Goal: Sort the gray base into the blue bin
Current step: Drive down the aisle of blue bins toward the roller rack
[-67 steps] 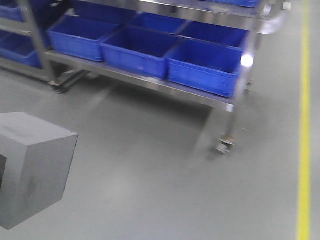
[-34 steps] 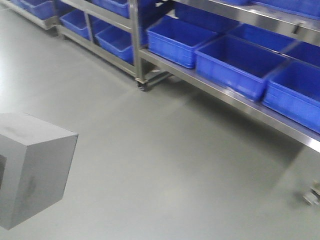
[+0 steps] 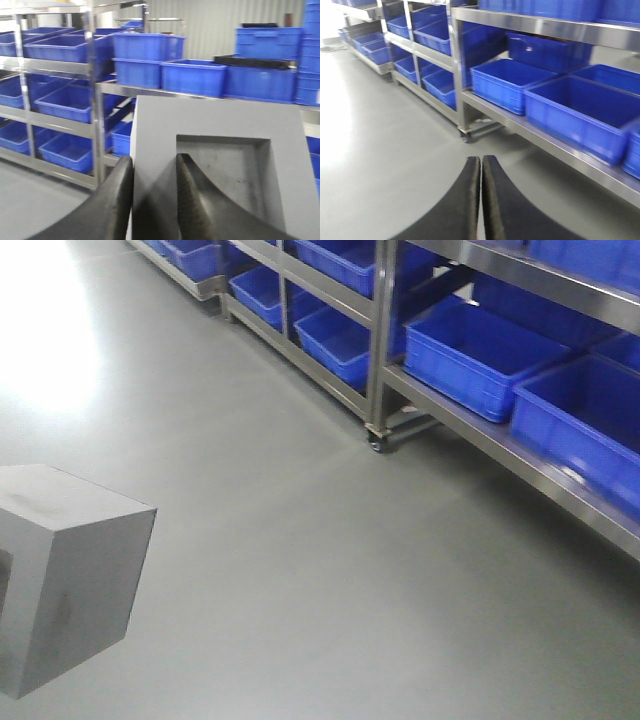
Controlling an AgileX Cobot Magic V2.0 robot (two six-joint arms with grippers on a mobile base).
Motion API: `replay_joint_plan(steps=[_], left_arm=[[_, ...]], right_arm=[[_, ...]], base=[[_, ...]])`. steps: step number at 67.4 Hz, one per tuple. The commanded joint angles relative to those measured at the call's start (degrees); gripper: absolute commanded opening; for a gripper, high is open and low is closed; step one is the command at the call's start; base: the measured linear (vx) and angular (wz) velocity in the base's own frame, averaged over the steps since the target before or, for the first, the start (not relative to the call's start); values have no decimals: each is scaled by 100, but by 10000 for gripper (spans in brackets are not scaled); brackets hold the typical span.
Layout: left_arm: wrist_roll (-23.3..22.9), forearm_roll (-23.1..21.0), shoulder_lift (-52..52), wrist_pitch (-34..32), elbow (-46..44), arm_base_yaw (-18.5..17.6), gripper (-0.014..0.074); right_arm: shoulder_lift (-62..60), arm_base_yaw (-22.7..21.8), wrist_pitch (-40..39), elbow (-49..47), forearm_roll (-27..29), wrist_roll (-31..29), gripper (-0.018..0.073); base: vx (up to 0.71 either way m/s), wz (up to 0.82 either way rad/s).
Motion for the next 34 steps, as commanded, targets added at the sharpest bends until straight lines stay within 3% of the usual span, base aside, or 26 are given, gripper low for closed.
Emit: replay_joint_plan(steps=[1, 34], left_arm=[[-33, -58, 33, -598, -195, -20, -6], [-33, -58, 33, -598, -195, -20, -6]], right_arm=[[-50, -28, -429, 11, -43, -70, -5], [-50, -28, -429, 11, -43, -70, -5]], base=[[40, 36], [44, 43]])
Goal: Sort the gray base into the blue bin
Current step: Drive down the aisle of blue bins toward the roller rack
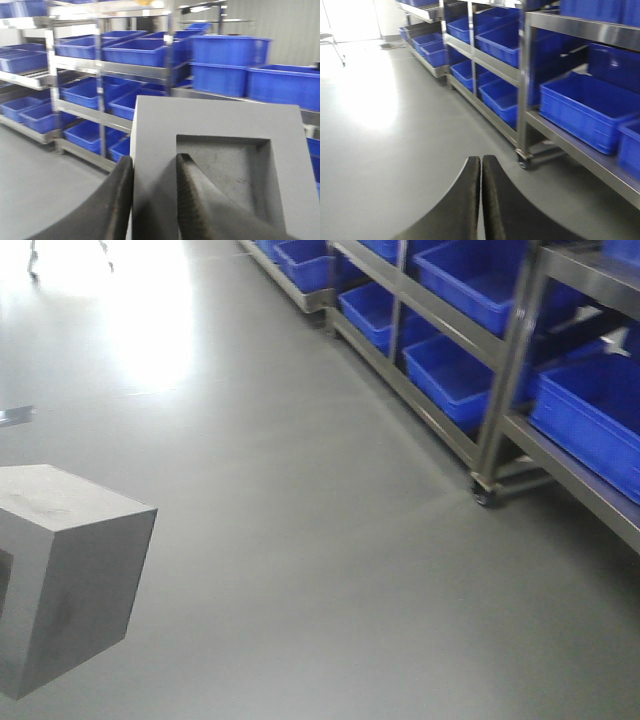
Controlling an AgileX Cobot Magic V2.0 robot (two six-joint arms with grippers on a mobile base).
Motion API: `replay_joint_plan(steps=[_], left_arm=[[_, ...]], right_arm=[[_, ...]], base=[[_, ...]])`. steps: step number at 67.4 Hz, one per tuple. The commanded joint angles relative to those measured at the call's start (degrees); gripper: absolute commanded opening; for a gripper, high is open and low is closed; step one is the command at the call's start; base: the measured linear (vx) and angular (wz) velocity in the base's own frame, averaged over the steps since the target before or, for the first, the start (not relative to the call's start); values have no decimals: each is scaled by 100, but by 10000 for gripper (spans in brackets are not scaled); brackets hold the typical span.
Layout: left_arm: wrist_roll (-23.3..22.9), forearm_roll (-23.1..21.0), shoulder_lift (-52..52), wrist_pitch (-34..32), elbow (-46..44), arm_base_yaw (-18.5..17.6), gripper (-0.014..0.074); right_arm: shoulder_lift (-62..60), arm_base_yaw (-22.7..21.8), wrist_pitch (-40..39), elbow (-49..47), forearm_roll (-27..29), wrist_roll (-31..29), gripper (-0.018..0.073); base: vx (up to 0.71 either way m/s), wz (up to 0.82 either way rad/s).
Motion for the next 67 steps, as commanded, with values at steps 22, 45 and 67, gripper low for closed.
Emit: replay_joint_plan(steps=[22, 45, 67], left_arm=[[-33, -58, 33, -603, -195, -20, -6], [-33, -58, 33, -603, -195, -20, -6], [-33, -58, 33, -603, -195, -20, -6]], right_arm=[[-50, -28, -429, 11, -43, -70, -5], [-50, -28, -429, 11, -43, -70, -5], [-50, -28, -429, 11, -43, -70, -5]], base=[[48, 40], [53, 22], [52, 14]])
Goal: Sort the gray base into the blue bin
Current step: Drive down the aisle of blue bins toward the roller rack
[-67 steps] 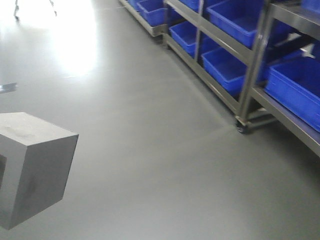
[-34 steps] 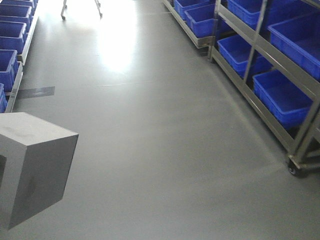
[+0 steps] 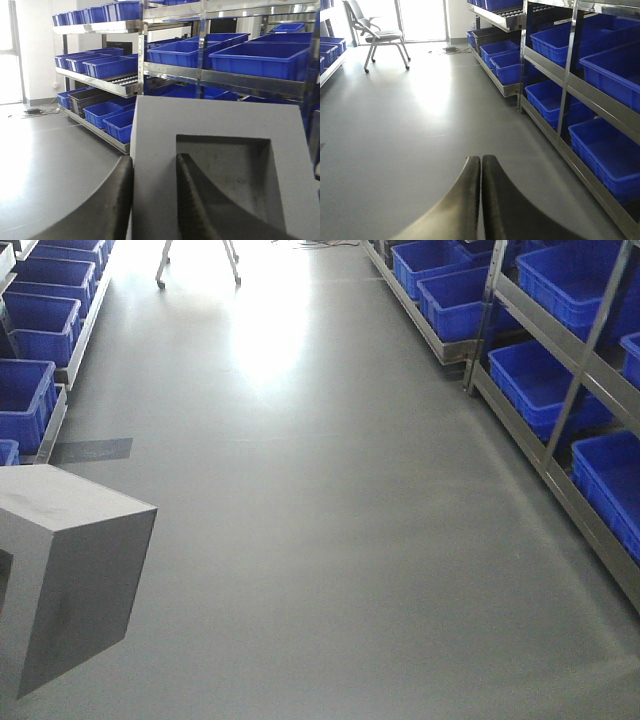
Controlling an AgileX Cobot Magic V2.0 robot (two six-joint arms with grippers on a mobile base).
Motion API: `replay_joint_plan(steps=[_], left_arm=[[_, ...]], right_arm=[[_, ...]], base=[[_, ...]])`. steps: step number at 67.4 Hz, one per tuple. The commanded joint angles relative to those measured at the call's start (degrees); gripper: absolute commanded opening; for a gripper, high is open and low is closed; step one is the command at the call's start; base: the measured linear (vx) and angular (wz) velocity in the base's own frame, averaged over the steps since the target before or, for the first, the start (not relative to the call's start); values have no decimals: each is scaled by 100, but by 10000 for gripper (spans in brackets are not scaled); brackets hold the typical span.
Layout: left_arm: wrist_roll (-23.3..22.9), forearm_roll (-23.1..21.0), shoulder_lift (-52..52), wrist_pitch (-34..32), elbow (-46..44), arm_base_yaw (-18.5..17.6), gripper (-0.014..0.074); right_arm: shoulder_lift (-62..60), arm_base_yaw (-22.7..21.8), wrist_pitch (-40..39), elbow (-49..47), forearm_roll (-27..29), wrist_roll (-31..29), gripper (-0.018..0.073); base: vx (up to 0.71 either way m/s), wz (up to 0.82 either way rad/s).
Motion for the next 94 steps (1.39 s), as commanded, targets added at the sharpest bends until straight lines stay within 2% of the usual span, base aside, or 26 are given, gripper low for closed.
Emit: replay_joint_plan(steps=[1, 94], left_arm=[[-33, -58, 33, -603, -195, -20, -6], [-33, -58, 33, -603, -195, -20, -6]], right_arm=[[-50, -28, -429, 11, -43, -70, -5], [-50, -28, -429, 11, -43, -70, -5]], base=[[51, 10], [48, 8]])
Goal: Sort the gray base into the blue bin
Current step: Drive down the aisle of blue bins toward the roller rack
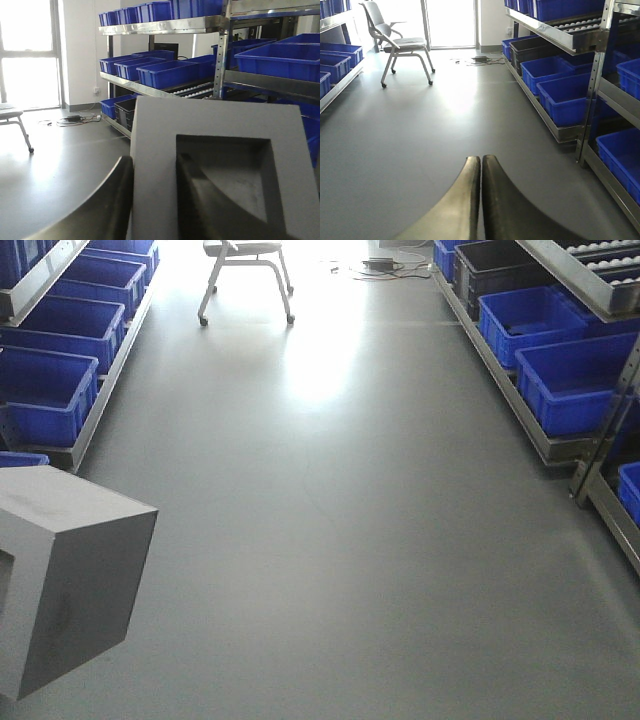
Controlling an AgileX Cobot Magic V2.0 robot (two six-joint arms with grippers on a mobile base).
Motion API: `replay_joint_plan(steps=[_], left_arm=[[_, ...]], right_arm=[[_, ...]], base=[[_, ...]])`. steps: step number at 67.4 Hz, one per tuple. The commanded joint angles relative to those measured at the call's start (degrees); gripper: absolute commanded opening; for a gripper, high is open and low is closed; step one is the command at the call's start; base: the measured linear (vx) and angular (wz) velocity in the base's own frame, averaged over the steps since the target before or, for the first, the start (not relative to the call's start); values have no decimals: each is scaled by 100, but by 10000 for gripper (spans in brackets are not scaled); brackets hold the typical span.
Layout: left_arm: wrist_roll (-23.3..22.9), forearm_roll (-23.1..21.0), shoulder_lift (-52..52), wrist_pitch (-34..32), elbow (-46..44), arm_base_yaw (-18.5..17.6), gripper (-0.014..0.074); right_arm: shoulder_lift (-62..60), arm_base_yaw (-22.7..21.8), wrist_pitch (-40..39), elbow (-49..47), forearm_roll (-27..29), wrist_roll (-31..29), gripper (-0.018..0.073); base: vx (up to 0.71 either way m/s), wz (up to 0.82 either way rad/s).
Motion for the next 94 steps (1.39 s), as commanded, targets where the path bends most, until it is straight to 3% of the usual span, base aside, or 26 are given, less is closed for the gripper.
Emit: replay_joint_plan(steps=[1, 66, 94], left_arm=[[-33, -58, 33, -603, -201, -20, -6], [-33, -58, 33, -603, -201, -20, -6], [-33, -58, 33, -603, -201, -20, -6]], right_arm=[[-50, -28, -429, 11, -43, -70, -5], [-50, -28, -429, 11, -43, -70, -5], [-50, -28, -429, 11, -43, -70, -5]], base=[[42, 7], [38, 14], [27, 54]])
